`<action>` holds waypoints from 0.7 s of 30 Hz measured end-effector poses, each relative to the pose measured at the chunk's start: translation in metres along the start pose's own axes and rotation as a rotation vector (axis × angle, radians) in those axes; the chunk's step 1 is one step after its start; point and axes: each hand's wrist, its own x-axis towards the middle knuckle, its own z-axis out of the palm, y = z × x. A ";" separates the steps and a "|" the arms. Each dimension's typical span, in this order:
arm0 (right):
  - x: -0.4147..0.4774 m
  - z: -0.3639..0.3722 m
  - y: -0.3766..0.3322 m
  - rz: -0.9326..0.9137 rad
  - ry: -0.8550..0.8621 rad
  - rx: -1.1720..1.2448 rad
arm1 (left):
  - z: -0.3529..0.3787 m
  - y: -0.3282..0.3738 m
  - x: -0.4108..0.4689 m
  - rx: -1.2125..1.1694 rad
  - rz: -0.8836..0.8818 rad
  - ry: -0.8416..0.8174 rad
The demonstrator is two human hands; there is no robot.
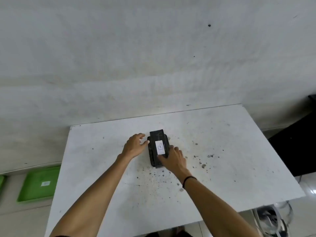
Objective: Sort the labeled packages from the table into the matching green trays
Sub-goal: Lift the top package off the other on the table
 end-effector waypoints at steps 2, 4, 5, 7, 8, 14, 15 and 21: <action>0.003 0.017 -0.009 0.090 -0.034 -0.019 | 0.000 -0.003 0.006 -0.041 -0.054 -0.020; 0.000 0.036 -0.012 0.111 -0.041 -0.042 | 0.001 -0.006 0.006 -0.048 -0.094 -0.041; 0.002 0.043 -0.013 0.120 -0.047 -0.056 | 0.001 -0.008 0.008 -0.057 -0.112 -0.043; 0.006 0.050 -0.015 0.134 -0.055 -0.080 | -0.004 -0.012 0.013 -0.069 -0.132 -0.039; 0.008 0.051 -0.015 0.140 -0.051 -0.083 | -0.007 -0.012 0.014 -0.064 -0.137 -0.035; 0.020 0.027 -0.021 0.077 -0.021 -0.047 | -0.024 -0.008 0.033 -0.125 -0.164 -0.003; 0.023 0.015 -0.024 0.043 -0.007 -0.034 | -0.027 -0.004 0.037 -0.149 -0.175 0.001; 0.035 -0.076 -0.062 -0.156 0.175 0.081 | -0.059 0.047 0.059 -0.536 -0.266 -0.073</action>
